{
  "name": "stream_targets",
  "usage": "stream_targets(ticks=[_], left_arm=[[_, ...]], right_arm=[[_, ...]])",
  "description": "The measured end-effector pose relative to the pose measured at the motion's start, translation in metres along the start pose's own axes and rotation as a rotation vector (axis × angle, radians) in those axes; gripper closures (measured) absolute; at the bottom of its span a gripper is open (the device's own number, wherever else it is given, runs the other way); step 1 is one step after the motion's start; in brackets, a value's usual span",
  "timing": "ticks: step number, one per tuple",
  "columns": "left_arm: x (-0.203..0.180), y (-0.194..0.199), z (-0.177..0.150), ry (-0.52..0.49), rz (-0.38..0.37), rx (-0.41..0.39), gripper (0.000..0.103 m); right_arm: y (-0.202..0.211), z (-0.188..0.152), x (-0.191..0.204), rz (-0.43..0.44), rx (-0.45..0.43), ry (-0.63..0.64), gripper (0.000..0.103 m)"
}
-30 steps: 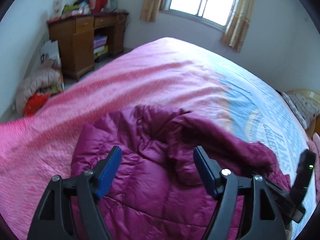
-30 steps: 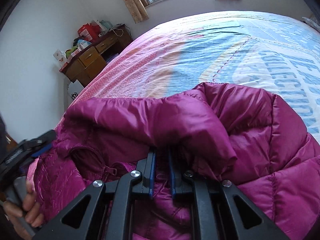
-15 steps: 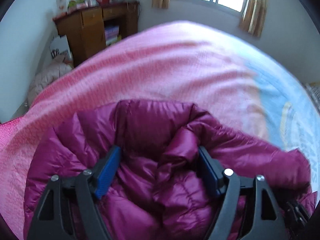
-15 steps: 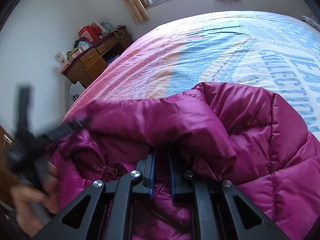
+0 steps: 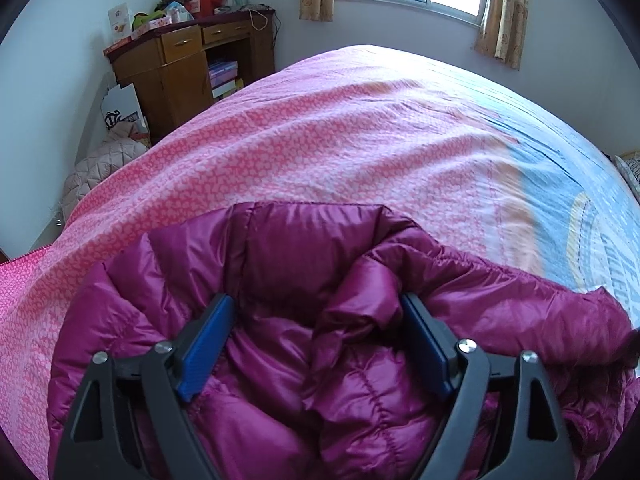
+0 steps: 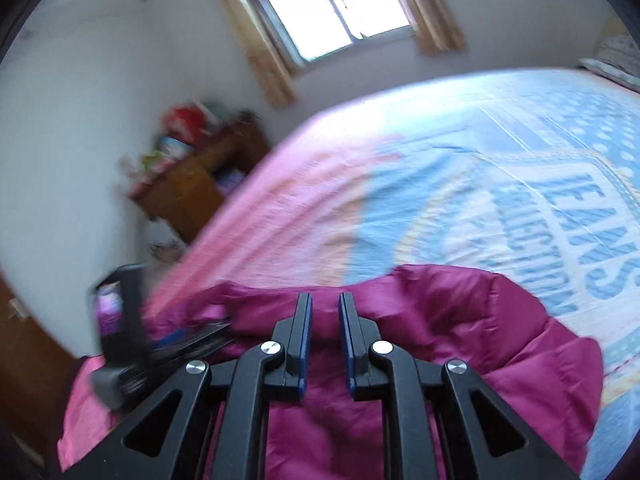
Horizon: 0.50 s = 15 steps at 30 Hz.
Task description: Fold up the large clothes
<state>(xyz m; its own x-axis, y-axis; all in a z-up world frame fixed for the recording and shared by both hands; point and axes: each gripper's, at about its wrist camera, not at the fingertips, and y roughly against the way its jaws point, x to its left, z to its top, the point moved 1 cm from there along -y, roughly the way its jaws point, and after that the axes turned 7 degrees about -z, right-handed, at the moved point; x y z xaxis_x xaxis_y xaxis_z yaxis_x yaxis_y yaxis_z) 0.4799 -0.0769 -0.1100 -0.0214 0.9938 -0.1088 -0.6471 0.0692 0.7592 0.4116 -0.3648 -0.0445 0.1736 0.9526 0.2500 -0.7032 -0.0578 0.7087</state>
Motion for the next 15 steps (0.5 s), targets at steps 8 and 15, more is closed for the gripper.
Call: stream_targets(ticks=[8, 15], left_arm=[[0.001, -0.003, 0.000, -0.004, -0.001, 0.004, 0.014], [0.003, 0.001, 0.000, 0.014, -0.048, -0.003, 0.010]], right_arm=[[-0.037, -0.020, -0.004, -0.109, 0.070, 0.138, 0.092], [-0.030, -0.029, 0.011, -0.163, 0.039, 0.180, 0.092]])
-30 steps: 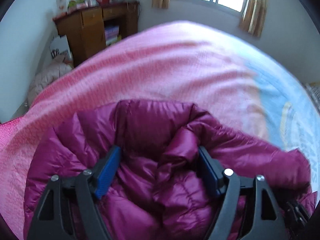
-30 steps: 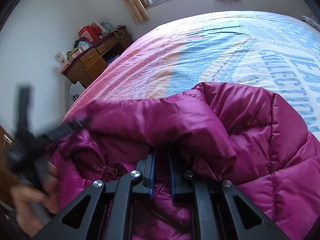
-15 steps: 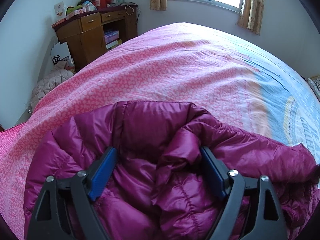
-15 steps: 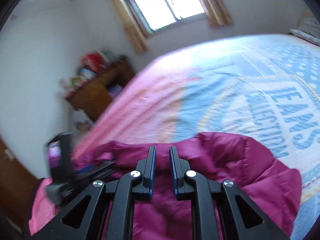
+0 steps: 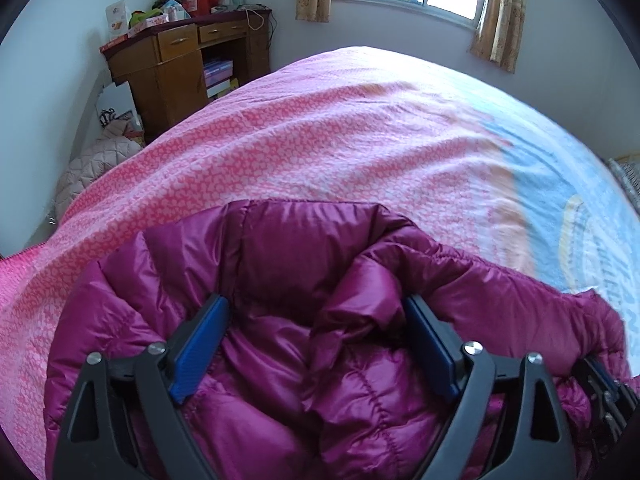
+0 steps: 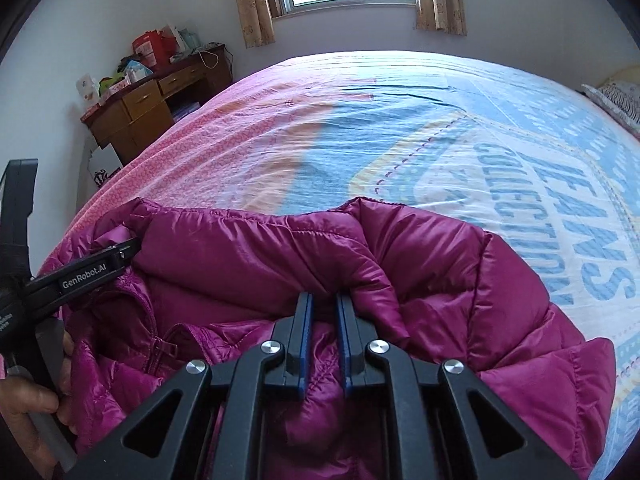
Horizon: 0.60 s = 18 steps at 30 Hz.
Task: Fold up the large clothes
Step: 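Open both grippers and withdraw them from the folded jacket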
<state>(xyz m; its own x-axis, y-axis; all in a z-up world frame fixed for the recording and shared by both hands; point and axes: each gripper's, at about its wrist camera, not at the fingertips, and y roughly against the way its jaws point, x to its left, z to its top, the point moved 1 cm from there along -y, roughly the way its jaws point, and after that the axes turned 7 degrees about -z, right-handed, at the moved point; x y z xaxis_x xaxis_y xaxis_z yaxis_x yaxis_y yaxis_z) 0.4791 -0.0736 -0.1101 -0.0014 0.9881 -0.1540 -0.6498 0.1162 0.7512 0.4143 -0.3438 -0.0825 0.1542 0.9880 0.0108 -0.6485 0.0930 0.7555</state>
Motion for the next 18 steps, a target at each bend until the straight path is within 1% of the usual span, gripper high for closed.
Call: stream_targets(ticks=[1, 2, 5, 6, 7, 8, 9, 10, 12, 13, 14, 16, 18], left_arm=[[0.002, 0.001, 0.000, 0.005, -0.019, 0.006, 0.007], [0.003, 0.002, 0.000, 0.002, -0.038, 0.020, 0.006], [0.003, 0.013, 0.001, -0.065, -0.064, 0.099, 0.006], [0.004, 0.022, -0.002, -0.084, -0.071, 0.104, 0.006], [0.007, 0.036, -0.007, -0.105, -0.076, 0.091, 0.006], [0.009, 0.045, -0.011, -0.122, -0.078, 0.078, 0.006], [0.012, 0.060, -0.017, -0.152, -0.079, 0.062, 0.006], [0.015, 0.072, -0.024, -0.178, -0.075, 0.050, 0.006], [0.027, 0.101, -0.042, -0.226, -0.064, 0.029, 0.006], [0.035, 0.115, -0.051, -0.235, -0.068, 0.018, 0.006], [0.048, 0.134, -0.065, -0.235, -0.097, -0.006, 0.006], [0.070, 0.162, -0.086, -0.218, -0.146, -0.039, 0.006], [0.090, 0.183, -0.105, -0.199, -0.176, -0.058, 0.006]], right_arm=[[0.001, 0.000, 0.000, -0.007, 0.000, 0.007, 0.092], [0.001, 0.000, 0.001, -0.008, 0.002, 0.013, 0.090], [0.004, 0.001, 0.000, 0.009, 0.025, 0.014, 0.089], [0.009, 0.001, -0.001, 0.016, 0.041, 0.016, 0.089], [0.017, -0.001, -0.002, 0.025, 0.052, 0.013, 0.089], [0.032, -0.006, -0.006, 0.029, 0.039, -0.008, 0.088], [0.046, -0.011, -0.010, 0.037, 0.013, -0.031, 0.085], [0.069, -0.021, -0.017, 0.071, -0.033, -0.066, 0.083], [0.101, -0.038, -0.027, 0.103, -0.077, -0.103, 0.071], [0.124, -0.053, -0.035, 0.126, -0.093, -0.124, 0.068], [0.140, -0.065, -0.041, 0.148, -0.104, -0.133, 0.065], [0.175, -0.092, -0.053, 0.179, -0.132, -0.135, 0.065], [0.215, -0.123, -0.066, 0.190, -0.165, -0.129, 0.065]])
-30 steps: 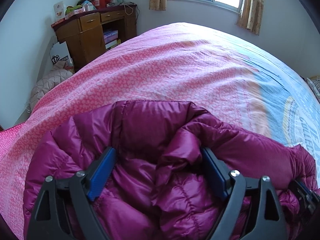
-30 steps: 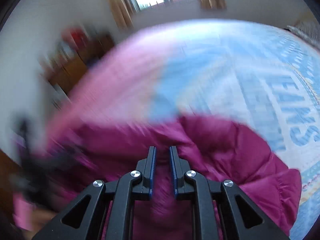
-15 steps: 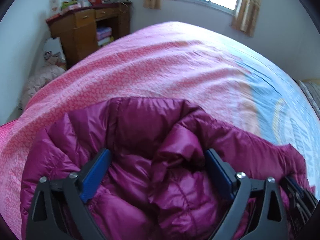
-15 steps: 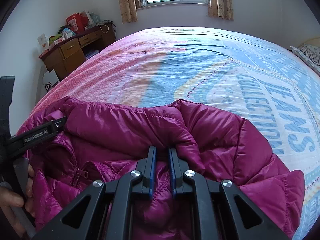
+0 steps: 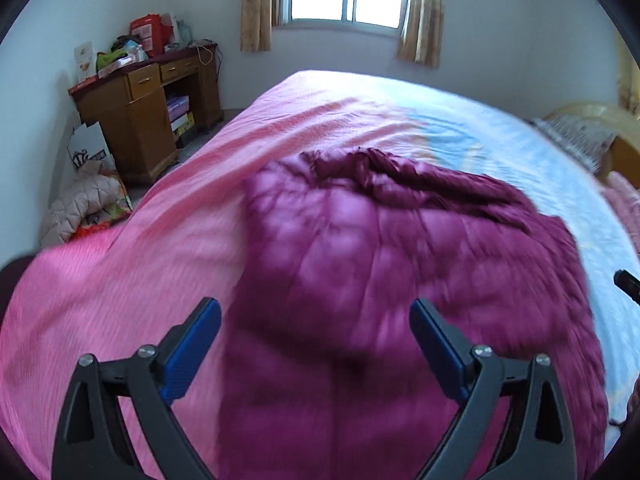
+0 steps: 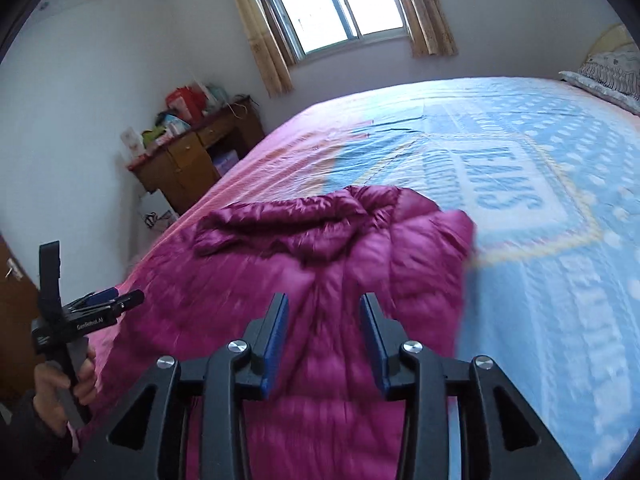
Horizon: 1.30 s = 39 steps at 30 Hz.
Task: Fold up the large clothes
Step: 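Open both grippers and withdraw them from the folded jacket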
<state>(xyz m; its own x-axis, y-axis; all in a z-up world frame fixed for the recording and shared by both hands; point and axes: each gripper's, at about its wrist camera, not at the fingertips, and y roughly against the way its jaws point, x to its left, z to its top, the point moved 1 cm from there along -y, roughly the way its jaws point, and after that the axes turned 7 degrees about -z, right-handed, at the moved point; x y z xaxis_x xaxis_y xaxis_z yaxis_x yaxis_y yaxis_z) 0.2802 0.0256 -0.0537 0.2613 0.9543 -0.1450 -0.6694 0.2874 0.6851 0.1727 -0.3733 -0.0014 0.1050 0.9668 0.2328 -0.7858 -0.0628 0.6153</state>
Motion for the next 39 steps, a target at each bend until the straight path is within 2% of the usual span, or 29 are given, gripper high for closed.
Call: stream_targets(ticks=[4, 7, 8, 11, 14, 15, 18, 21, 25, 28, 30, 33, 36, 39], left_arm=[[0.021, 0.043, -0.047, 0.042, -0.028, -0.032, 0.006], [0.034, 0.062, -0.077, 0.074, -0.042, -0.030, 0.006], [0.037, 0.065, -0.085, 0.089, -0.055, -0.021, 0.006], [0.042, 0.073, -0.107, 0.111, -0.074, 0.002, 0.006], [0.046, 0.083, -0.124, 0.127, -0.072, 0.002, 0.006], [0.045, 0.088, -0.128, 0.126, -0.070, -0.013, 0.006], [0.041, 0.102, -0.136, 0.116, -0.074, -0.023, 0.006], [0.038, 0.118, -0.145, 0.084, -0.073, -0.041, 0.006], [0.036, 0.129, -0.158, 0.042, -0.064, -0.044, 0.006], [0.037, 0.134, -0.170, 0.043, -0.087, -0.044, 0.006], [0.039, 0.136, -0.174, 0.059, -0.104, -0.049, 0.006], [0.041, 0.141, -0.170, 0.073, -0.115, -0.067, 0.006], [0.044, 0.151, -0.167, 0.053, -0.081, -0.114, 0.006], [0.050, 0.152, -0.165, 0.063, -0.067, -0.118, 0.006]], right_arm=[[0.086, -0.046, -0.012, 0.022, -0.052, 0.018, 0.065], [0.129, -0.074, -0.017, 0.040, -0.073, 0.022, 0.064], [0.146, -0.086, -0.019, 0.047, -0.078, 0.016, 0.060], [0.169, -0.109, -0.027, 0.079, -0.074, -0.047, 0.040], [0.173, -0.123, -0.033, 0.115, -0.018, -0.104, 0.039], [0.175, -0.126, -0.033, 0.115, -0.009, -0.112, 0.039], [0.200, -0.128, -0.028, 0.134, -0.057, -0.111, 0.039], [0.245, -0.118, -0.020, 0.105, -0.146, -0.066, 0.039], [0.319, -0.108, -0.009, 0.108, -0.273, 0.003, 0.039], [0.342, -0.108, -0.001, 0.117, -0.287, 0.055, 0.039], [0.333, -0.113, 0.004, 0.089, -0.228, 0.085, 0.039], [0.286, -0.134, 0.005, 0.072, -0.074, 0.079, 0.039], [0.215, -0.167, -0.007, 0.063, 0.121, -0.012, 0.039], [0.175, -0.193, -0.020, 0.069, 0.220, -0.101, 0.039]])
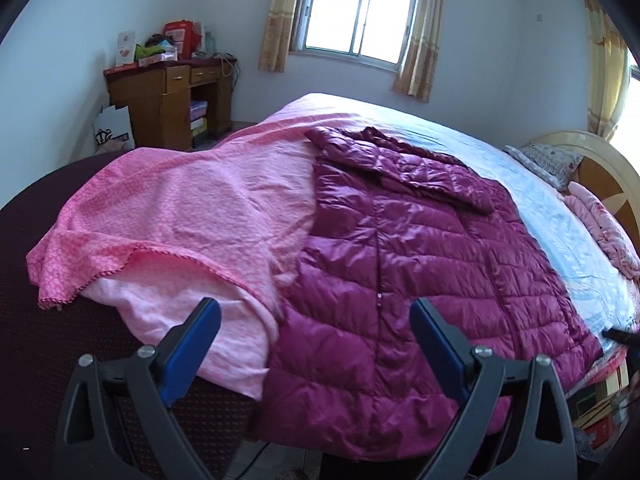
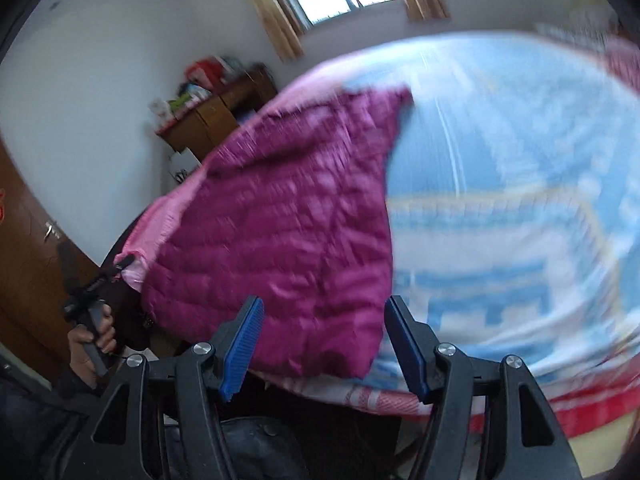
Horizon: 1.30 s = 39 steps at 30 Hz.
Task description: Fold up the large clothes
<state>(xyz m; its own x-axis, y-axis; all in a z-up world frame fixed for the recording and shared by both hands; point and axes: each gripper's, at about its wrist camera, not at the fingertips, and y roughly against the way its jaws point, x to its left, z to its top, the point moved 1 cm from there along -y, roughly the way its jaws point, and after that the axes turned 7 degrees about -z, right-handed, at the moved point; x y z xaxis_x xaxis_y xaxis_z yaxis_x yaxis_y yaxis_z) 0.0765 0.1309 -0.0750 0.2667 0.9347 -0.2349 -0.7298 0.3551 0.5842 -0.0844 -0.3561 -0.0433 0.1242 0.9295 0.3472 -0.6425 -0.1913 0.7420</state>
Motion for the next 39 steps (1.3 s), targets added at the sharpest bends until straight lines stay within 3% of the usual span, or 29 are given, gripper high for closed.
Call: stream_targets(ticks=[4, 7, 8, 9, 12, 14, 18, 22, 24, 29, 32, 34, 39], left_arm=[[0.011, -0.002, 0.000, 0.040, 0.003, 0.007, 0.006], [0.015, 0.001, 0.001, 0.055, -0.003, -0.003, 0.006], [0.015, 0.003, 0.002, 0.057, -0.006, -0.008, 0.006], [0.016, 0.004, 0.003, 0.056, -0.007, -0.013, 0.006], [0.017, 0.007, 0.006, 0.049, 0.006, -0.026, 0.006], [0.020, 0.009, 0.009, 0.049, 0.016, -0.034, 0.006], [0.037, 0.018, 0.023, 0.075, 0.039, -0.070, 0.006], [0.060, 0.023, 0.040, 0.122, 0.070, -0.101, 0.006], [0.069, 0.024, 0.046, 0.136, 0.089, -0.114, 0.006], [0.085, 0.023, 0.052, 0.161, 0.109, -0.124, 0.006], [0.094, 0.015, 0.052, 0.177, 0.113, -0.100, 0.006], [0.096, 0.009, 0.052, 0.171, 0.116, -0.081, 0.006], [0.089, -0.008, 0.053, 0.093, 0.128, -0.052, 0.006]], right_arm=[[-0.036, -0.013, 0.004, 0.046, 0.092, -0.015, 0.039], [-0.048, -0.017, 0.023, -0.015, 0.114, 0.097, 0.039], [-0.050, -0.017, 0.027, -0.033, 0.115, 0.125, 0.043], [-0.052, -0.017, 0.027, -0.040, 0.117, 0.128, 0.063], [-0.058, -0.014, 0.016, 0.028, 0.154, 0.048, 0.082], [-0.057, -0.013, 0.015, 0.088, 0.168, 0.032, 0.086], [-0.037, 0.005, 0.019, 0.220, 0.139, -0.004, 0.088], [-0.013, 0.047, 0.019, 0.364, 0.034, -0.070, 0.088], [-0.008, 0.068, 0.016, 0.392, -0.013, -0.098, 0.088], [-0.018, 0.117, -0.005, 0.362, -0.106, -0.198, 0.088], [-0.039, 0.141, -0.013, 0.350, -0.120, -0.271, 0.088], [-0.054, 0.155, -0.014, 0.299, -0.127, -0.277, 0.088], [-0.086, 0.181, -0.018, 0.205, -0.105, -0.307, 0.088]])
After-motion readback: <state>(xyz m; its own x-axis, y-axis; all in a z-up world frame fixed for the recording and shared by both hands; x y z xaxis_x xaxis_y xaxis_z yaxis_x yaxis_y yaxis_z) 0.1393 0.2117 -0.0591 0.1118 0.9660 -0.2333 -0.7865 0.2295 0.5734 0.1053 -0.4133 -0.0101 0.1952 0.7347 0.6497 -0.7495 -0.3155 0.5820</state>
